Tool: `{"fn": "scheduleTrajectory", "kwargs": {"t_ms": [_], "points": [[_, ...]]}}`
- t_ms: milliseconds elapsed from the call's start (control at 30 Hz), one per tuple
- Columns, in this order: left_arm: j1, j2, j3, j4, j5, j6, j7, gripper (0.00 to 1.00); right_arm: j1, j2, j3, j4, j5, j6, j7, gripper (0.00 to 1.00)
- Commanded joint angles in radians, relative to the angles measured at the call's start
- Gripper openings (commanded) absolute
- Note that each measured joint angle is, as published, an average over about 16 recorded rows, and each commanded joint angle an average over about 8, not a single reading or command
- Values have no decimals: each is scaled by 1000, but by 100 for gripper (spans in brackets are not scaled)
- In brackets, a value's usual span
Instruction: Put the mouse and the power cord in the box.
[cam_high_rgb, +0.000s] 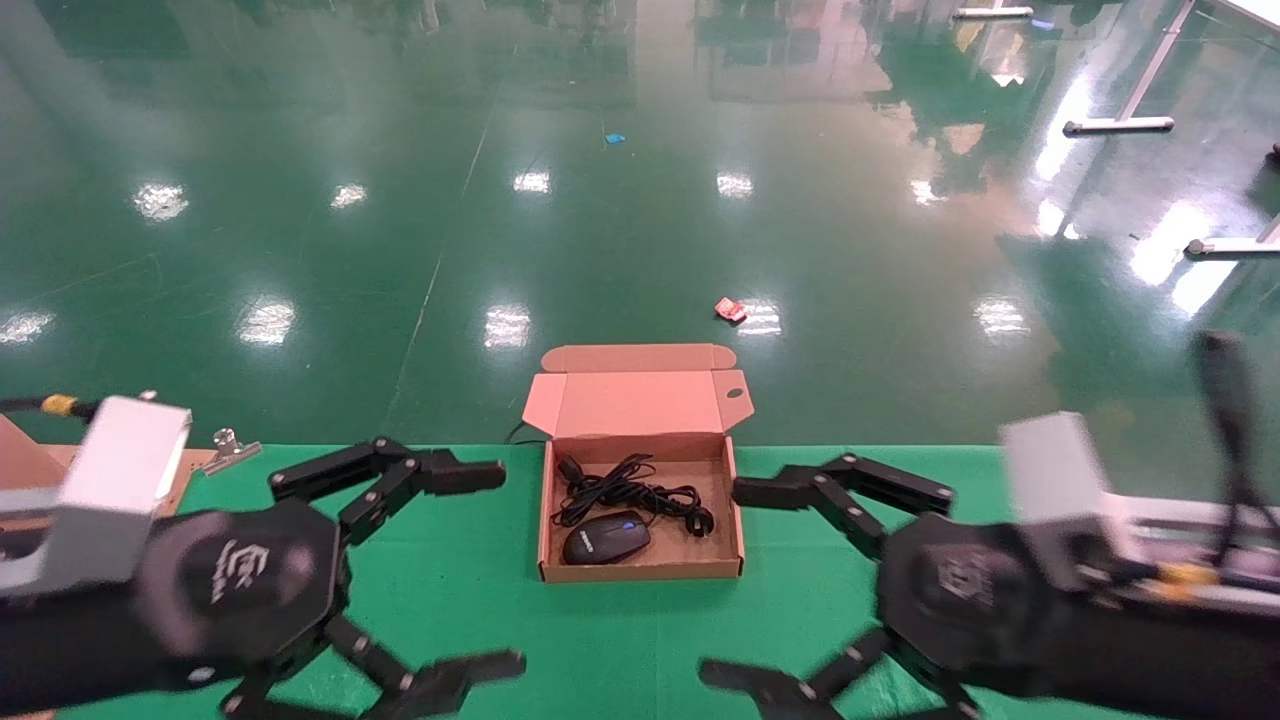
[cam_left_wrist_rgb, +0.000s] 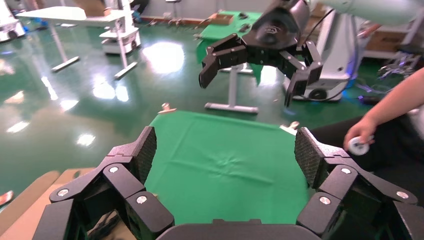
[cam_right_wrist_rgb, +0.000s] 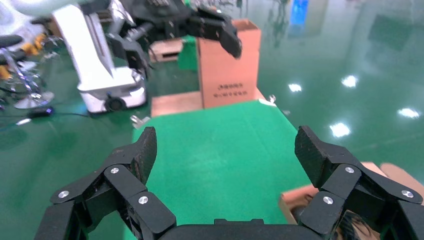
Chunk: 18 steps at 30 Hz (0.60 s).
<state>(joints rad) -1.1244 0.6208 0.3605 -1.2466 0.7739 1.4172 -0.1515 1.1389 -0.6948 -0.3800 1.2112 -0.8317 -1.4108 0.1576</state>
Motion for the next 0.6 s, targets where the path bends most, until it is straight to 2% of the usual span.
{"fn": "scheduleTrajectory", "kwargs": {"t_ms": [33, 300, 600], "points": [[15, -3, -24, -11, -13, 23, -11, 100, -20, 26, 32, 23, 32, -27, 10, 100], [57, -11, -94, -43, -50, 90, -40, 100, -75, 99, 122, 86, 123, -101, 30, 100], [61, -12, -99, -45, -55, 95, -41, 100, -79, 102, 126, 89, 128, -105, 30, 100]]}}
